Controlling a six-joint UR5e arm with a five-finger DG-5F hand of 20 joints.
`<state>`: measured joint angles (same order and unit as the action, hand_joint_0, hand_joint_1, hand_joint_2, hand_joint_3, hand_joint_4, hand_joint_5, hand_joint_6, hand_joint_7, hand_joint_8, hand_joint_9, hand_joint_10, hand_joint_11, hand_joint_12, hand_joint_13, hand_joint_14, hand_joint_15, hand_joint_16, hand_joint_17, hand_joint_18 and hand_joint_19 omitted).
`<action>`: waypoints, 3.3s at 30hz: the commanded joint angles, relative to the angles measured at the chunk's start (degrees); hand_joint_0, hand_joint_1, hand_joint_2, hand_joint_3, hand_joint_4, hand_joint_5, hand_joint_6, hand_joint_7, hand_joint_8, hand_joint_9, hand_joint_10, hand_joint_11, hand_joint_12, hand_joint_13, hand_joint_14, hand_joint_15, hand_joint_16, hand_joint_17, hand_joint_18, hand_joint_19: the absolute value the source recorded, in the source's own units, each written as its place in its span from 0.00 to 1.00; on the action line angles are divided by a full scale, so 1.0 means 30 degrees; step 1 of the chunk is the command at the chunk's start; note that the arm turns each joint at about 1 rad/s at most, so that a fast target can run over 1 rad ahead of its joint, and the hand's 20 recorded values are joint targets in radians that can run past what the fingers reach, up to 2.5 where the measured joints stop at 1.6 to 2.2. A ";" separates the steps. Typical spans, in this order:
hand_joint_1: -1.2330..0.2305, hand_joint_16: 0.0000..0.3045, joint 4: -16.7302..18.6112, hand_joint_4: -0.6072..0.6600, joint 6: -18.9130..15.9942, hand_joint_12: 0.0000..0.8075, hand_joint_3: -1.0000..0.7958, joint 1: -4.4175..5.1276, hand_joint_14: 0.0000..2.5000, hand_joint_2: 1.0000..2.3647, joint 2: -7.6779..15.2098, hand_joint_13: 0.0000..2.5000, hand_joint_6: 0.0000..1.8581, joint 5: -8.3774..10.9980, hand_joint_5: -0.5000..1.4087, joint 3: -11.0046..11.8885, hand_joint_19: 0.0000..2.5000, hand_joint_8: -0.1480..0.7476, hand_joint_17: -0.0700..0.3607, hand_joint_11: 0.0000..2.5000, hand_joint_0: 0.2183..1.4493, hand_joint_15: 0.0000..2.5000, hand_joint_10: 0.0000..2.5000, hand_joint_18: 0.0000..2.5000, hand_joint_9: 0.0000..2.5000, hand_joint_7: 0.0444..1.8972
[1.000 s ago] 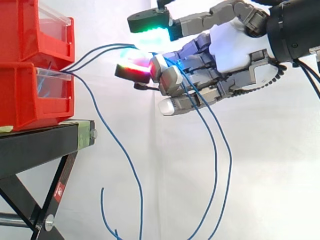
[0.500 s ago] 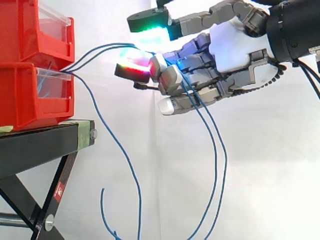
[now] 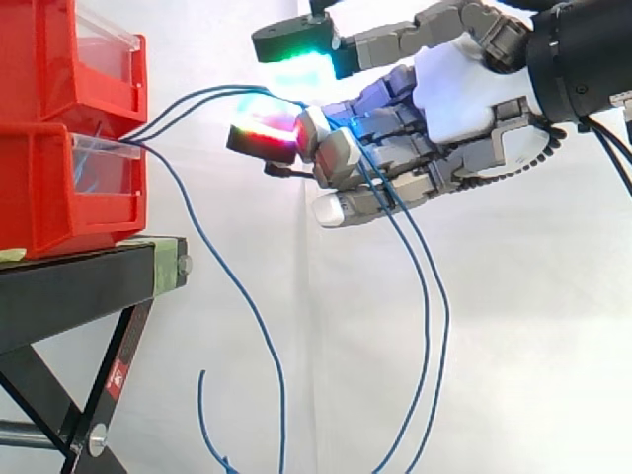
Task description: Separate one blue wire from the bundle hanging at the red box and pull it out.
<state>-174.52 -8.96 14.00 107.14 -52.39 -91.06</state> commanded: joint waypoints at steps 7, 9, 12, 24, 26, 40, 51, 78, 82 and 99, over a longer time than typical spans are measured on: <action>0.32 0.20 -0.0009 0.65 -0.0001 0.55 0.44 -0.0007 0.00 0.01 0.0001 0.42 0.47 0.0002 0.16 0.0000 0.21 0.56 0.48 0.57 0.28 0.60 0.00 0.31 0.39 0.41; 0.32 0.20 -0.0009 0.65 -0.0001 0.55 0.44 -0.0007 0.00 0.01 0.0001 0.42 0.47 0.0002 0.15 0.0000 0.21 0.56 0.47 0.57 0.28 0.60 0.00 0.31 0.39 0.42; 0.32 0.19 0.0021 0.65 -0.0001 0.54 0.43 -0.0007 0.00 0.01 0.0001 0.42 0.47 0.0002 0.15 0.0000 0.21 0.55 0.47 0.57 0.28 0.60 0.00 0.30 0.38 0.42; 0.33 0.18 0.0021 0.64 0.0058 0.52 0.42 -0.0007 0.00 0.01 0.0001 0.42 0.47 -0.0027 0.15 0.0000 0.22 0.53 0.45 0.57 0.27 0.60 0.00 0.29 0.38 0.42; 0.34 0.18 -0.0009 0.63 0.0029 0.51 0.42 -0.0007 0.00 0.01 0.0001 0.41 0.47 -0.0027 0.15 0.0000 0.22 0.53 0.45 0.57 0.27 0.60 0.00 0.29 0.38 0.42; 0.33 0.20 0.0021 0.65 0.0058 0.56 0.48 0.0022 0.01 0.00 0.0001 0.42 0.47 -0.0027 0.16 0.0000 0.21 0.56 0.48 0.57 0.30 0.59 0.00 0.30 0.38 0.41; 0.27 0.18 0.0021 0.63 0.0058 0.50 0.50 0.0022 0.00 0.01 0.0001 0.40 0.47 -0.0027 0.15 0.0000 0.20 0.51 0.44 0.58 0.34 0.61 0.00 0.28 0.36 0.42; 0.31 0.16 0.0021 0.60 0.0029 0.44 0.47 0.0022 0.00 0.01 0.0001 0.38 0.47 -0.0027 0.16 0.0000 0.22 0.48 0.41 0.56 0.31 0.60 0.00 0.27 0.35 0.44; 0.32 0.17 0.0021 0.60 0.0029 0.47 0.48 -0.0007 0.00 0.01 0.0001 0.39 0.47 -0.0027 0.16 0.0000 0.21 0.50 0.43 0.56 0.33 0.60 0.00 0.27 0.36 0.43; 0.68 0.22 0.0021 0.60 -0.0001 0.66 0.42 -0.0007 0.07 0.71 0.0001 0.44 0.48 -0.0056 0.18 0.0000 0.19 0.63 0.52 0.52 0.17 0.54 0.00 0.34 0.43 0.45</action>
<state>-174.46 -8.97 14.03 107.14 -52.52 -91.06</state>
